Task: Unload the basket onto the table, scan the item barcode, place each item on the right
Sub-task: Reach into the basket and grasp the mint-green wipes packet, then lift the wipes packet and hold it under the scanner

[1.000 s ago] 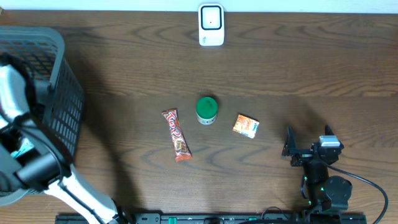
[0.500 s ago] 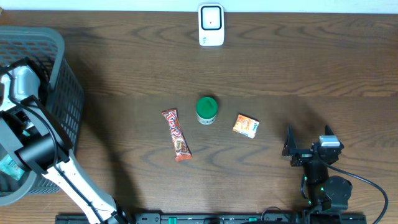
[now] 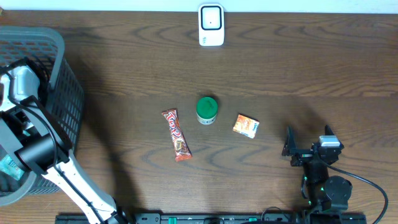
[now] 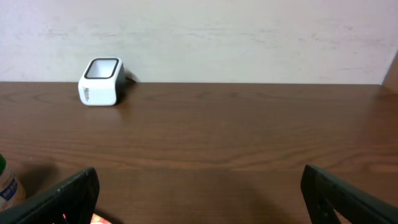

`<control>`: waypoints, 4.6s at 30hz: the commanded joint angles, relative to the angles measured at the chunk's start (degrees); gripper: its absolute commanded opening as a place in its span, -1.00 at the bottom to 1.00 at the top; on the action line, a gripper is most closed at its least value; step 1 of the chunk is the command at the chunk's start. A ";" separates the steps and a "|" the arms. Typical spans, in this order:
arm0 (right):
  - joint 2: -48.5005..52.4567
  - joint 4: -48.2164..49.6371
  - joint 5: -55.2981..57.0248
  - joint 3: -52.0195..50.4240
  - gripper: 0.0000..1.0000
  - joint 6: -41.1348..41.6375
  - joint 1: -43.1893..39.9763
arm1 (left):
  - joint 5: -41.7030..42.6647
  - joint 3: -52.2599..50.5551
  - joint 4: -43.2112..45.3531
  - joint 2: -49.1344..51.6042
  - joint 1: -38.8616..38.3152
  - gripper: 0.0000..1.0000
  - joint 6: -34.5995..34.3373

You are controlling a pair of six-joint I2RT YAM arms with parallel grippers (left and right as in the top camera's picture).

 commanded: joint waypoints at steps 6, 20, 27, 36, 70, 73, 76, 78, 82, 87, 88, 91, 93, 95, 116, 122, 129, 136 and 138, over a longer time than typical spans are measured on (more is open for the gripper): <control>-0.11 -0.20 0.07 -0.09 0.98 0.81 -0.09 | 2.47 -7.23 0.35 0.72 4.50 0.96 0.61; -0.11 -0.20 0.07 -0.09 0.99 0.81 -0.09 | 2.49 -8.68 1.44 0.72 10.86 0.52 0.57; -0.11 -0.20 0.07 -0.09 0.99 0.81 -0.09 | 2.49 -8.68 2.25 0.72 10.86 -0.16 0.57; -0.11 -0.20 0.07 -0.09 0.98 0.81 -0.09 | 2.49 -8.33 2.21 0.70 10.84 -0.86 0.98; -0.11 -0.20 0.07 -0.09 0.99 0.81 -0.09 | 48.92 20.98 -8.46 -36.13 8.04 -0.86 7.08; -0.11 -0.20 0.07 -0.09 0.99 0.81 -0.09 | 56.54 20.98 -7.65 -43.12 8.04 -0.85 7.21; -0.11 -0.20 0.07 -0.09 0.98 0.81 -0.09 | 63.21 20.98 -6.86 -49.62 8.04 -0.86 7.19; -0.11 -0.20 0.07 -0.09 0.98 0.81 -0.09 | 68.35 20.98 -6.34 -53.09 8.04 -0.86 6.99; -0.11 -0.20 0.07 -0.09 0.99 0.81 -0.09 | 80.50 20.98 -5.97 -57.88 6.78 -0.85 7.02; -0.11 -0.20 0.07 -0.09 0.98 0.81 -0.09 | 88.72 20.92 -5.97 -59.08 0.48 -0.85 7.02; -0.11 -0.20 0.07 -0.09 0.98 0.81 -0.09 | 88.70 20.63 -5.92 -58.99 -1.11 -0.86 7.02; -0.11 -0.20 0.07 -0.09 0.98 0.79 -0.09 | 88.70 19.12 -5.73 -58.10 -6.67 -0.85 7.19; -0.11 -0.20 0.07 -0.09 0.99 0.81 -0.09 | 88.74 17.31 -4.09 -57.09 -11.19 -0.85 8.07; -0.11 -0.20 0.07 -0.09 0.98 0.81 -0.09 | 88.72 15.45 -1.92 -56.00 -15.32 -0.86 8.85; -0.11 -0.20 0.07 -0.09 0.99 0.81 -0.09 | 92.70 3.74 41.94 -30.23 -50.84 -0.86 -0.17; -0.11 -0.20 0.07 -0.09 0.98 0.81 -0.09 | 92.67 3.74 51.84 -18.08 -57.33 -0.85 -4.70; -0.11 -0.20 0.07 -0.09 0.99 0.81 -0.09 | 92.70 3.74 56.68 -7.37 -61.40 -0.86 -11.85; -0.11 -0.20 0.07 -0.09 0.98 0.79 -0.09 | 92.54 3.74 56.89 0.96 -65.66 -0.85 -12.55; -0.11 -0.20 0.07 -0.09 0.99 0.79 -0.09 | 92.52 3.74 57.46 3.15 -66.53 -0.85 -12.59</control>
